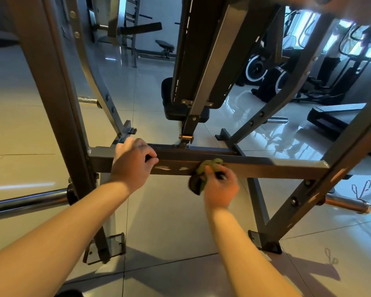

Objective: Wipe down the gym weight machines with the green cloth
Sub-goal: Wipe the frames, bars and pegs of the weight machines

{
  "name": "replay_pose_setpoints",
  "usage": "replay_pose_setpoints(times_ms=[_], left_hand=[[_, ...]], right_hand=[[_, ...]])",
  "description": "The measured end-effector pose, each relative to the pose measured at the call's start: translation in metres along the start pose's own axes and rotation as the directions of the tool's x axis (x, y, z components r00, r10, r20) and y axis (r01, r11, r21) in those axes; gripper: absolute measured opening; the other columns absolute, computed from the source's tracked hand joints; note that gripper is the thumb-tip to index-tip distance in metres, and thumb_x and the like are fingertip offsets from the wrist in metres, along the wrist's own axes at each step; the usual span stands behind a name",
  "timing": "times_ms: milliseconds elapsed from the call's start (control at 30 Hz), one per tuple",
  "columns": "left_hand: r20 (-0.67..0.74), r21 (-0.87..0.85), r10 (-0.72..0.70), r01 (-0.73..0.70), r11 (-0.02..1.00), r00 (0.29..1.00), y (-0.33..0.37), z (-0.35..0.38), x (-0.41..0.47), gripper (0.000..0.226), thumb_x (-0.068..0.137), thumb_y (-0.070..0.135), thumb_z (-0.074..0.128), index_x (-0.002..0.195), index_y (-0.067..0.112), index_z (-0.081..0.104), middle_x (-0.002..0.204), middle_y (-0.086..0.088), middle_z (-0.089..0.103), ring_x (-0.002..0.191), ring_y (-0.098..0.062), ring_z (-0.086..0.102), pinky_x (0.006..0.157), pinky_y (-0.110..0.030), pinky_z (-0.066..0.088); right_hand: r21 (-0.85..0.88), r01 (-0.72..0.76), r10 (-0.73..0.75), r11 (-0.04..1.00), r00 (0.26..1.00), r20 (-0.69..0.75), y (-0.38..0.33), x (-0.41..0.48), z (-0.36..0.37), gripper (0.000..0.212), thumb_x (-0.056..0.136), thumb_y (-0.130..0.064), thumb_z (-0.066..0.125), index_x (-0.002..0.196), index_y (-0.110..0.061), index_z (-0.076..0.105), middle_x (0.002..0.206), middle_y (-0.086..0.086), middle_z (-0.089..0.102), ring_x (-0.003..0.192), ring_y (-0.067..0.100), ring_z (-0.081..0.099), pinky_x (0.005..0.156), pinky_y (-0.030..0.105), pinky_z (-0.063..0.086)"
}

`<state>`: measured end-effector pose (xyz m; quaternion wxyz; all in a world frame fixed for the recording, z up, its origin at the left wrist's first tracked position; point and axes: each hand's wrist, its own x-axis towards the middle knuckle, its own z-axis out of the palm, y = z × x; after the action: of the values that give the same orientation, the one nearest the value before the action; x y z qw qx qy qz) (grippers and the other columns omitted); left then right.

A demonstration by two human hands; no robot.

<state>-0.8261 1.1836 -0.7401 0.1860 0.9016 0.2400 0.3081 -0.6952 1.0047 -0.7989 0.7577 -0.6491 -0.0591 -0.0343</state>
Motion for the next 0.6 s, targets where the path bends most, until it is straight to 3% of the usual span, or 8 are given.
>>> replay_pose_setpoints(times_ms=[167,233,300,367,433,600], left_hand=[[-0.061,0.123,0.015,-0.008,0.992,0.998,-0.017,-0.007,0.000,0.015,0.096,0.033,0.068,0.101,0.023,0.077,0.106,0.002,0.065,0.111,-0.022,0.051,0.095,-0.038,0.034],[-0.052,0.120,0.011,-0.005,0.993,0.999,-0.018,-0.010,0.000,0.014,0.097,0.033,0.068,0.102,0.023,0.077,0.107,0.002,0.065,0.111,-0.022,0.050,0.096,-0.041,0.037],[-0.041,0.119,-0.001,0.006,0.993,0.999,-0.017,-0.011,0.001,0.012,0.097,0.032,0.067,0.102,0.026,0.076,0.108,0.004,0.063,0.112,-0.022,0.049,0.097,-0.042,0.036],[-0.024,0.116,-0.021,0.023,0.993,1.000,-0.017,-0.011,0.000,0.012,0.097,0.032,0.067,0.102,0.027,0.076,0.109,0.005,0.062,0.114,-0.021,0.048,0.099,-0.043,0.036],[-0.035,0.107,-0.016,0.019,0.994,0.999,-0.015,-0.010,0.000,0.012,0.097,0.031,0.068,0.102,0.025,0.076,0.108,0.004,0.063,0.113,-0.021,0.049,0.099,-0.043,0.037],[-0.061,0.104,-0.031,0.037,0.994,0.998,-0.017,-0.006,0.003,0.009,0.095,0.030,0.071,0.098,0.024,0.077,0.106,0.003,0.065,0.111,-0.022,0.051,0.098,-0.042,0.037]], right_hand=[[0.132,-0.031,0.055,0.991,0.982,-0.181,-0.007,-0.007,0.010,0.024,0.088,-0.009,0.076,0.098,-0.028,0.065,0.110,-0.005,0.067,0.108,0.013,0.063,0.100,0.042,0.055],[0.105,-0.104,0.118,0.989,0.985,-0.128,-0.001,-0.039,0.047,0.024,0.085,-0.009,0.078,0.097,-0.025,0.065,0.109,-0.004,0.066,0.107,0.015,0.063,0.098,0.044,0.056],[0.096,-0.137,0.136,0.986,0.991,0.017,0.005,-0.065,0.075,0.021,0.085,-0.007,0.079,0.097,-0.019,0.067,0.107,0.002,0.068,0.105,0.018,0.067,0.090,0.036,0.061],[0.020,-0.123,0.119,0.992,0.984,0.129,0.006,-0.065,0.075,0.017,0.084,-0.010,0.080,0.095,-0.017,0.069,0.106,0.004,0.070,0.101,0.019,0.069,0.082,0.031,0.062],[-0.030,-0.136,0.139,0.990,0.977,0.159,-0.001,-0.047,0.051,0.018,0.084,-0.012,0.081,0.098,-0.019,0.071,0.105,0.001,0.072,0.101,0.017,0.070,0.087,0.035,0.061],[0.143,-0.111,0.132,0.983,0.981,-0.144,-0.020,0.002,-0.017,0.022,0.089,-0.006,0.075,0.108,-0.015,0.069,0.113,0.002,0.070,0.109,0.017,0.067,0.093,0.034,0.057]])
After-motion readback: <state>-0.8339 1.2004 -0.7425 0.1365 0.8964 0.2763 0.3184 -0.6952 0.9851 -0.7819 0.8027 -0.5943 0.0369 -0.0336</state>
